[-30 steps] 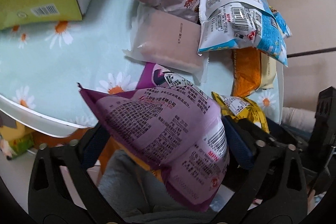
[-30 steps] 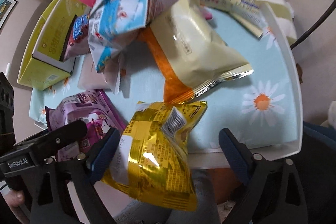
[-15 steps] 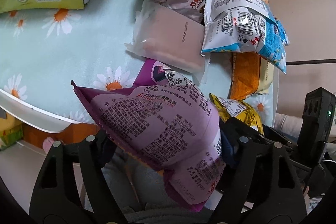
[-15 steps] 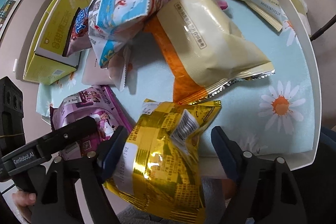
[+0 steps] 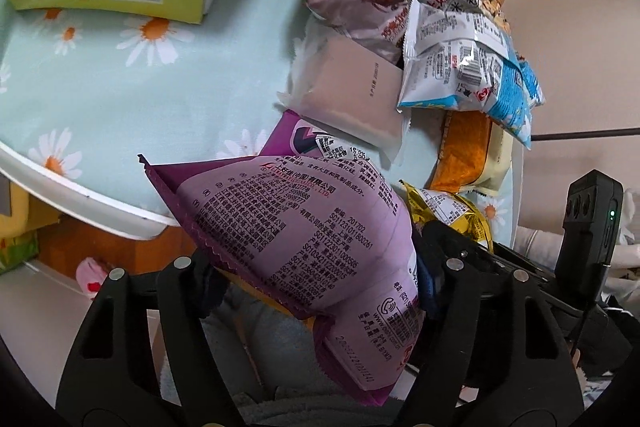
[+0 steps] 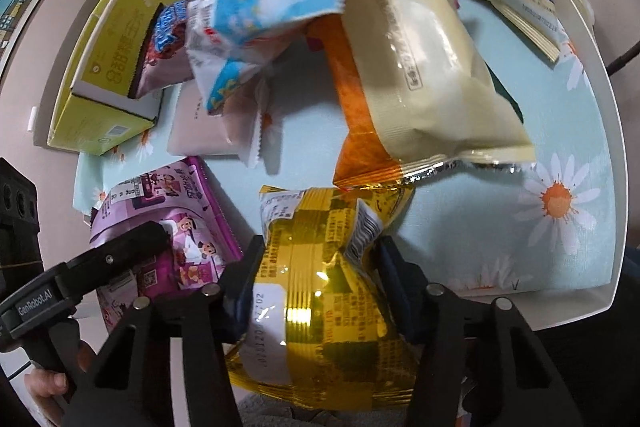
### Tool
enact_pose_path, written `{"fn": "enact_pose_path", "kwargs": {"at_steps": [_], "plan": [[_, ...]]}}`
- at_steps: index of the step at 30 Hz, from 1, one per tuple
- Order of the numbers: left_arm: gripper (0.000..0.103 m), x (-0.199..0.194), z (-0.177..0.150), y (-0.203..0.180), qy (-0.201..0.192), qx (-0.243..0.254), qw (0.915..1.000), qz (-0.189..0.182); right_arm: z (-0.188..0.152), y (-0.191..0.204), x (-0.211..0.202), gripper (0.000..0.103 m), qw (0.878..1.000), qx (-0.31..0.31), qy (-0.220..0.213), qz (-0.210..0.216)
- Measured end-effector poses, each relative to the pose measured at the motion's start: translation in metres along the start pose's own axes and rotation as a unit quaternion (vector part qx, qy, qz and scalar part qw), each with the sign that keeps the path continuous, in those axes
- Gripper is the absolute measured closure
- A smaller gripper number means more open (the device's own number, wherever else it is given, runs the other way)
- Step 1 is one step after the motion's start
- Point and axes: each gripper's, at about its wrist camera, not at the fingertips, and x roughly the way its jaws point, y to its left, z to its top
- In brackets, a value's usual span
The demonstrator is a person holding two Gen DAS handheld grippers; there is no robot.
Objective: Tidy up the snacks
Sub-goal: 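Drop the purple packet into the green box while the right tool carries the gold packet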
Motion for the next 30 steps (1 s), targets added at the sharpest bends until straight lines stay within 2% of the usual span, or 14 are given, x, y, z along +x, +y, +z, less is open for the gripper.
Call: {"fn": "enact_pose_path", "kwargs": {"at_steps": [9,16,23,30], "plan": [[0.037,-0.03,0.002,0.006,-0.035,-0.007,0.9994,0.004,0.007,0.028,-0.004,0.056,1.0,-0.014,-0.006,0.024],[0.037,-0.065,-0.001,0.006,-0.074,-0.019,0.997,0.004,0.016,0.065,-0.011,0.056,0.998,-0.043,-0.012,0.049],[0.037,-0.118,0.001,0.006,-0.14,-0.031,0.9897,0.006,0.038,0.108,-0.031,0.056,0.992,-0.093,-0.035,0.08],[0.037,-0.159,0.025,0.012,-0.191,-0.037,0.9809,0.005,0.073,0.14,-0.064,0.056,0.982,-0.146,-0.075,0.092]]}}
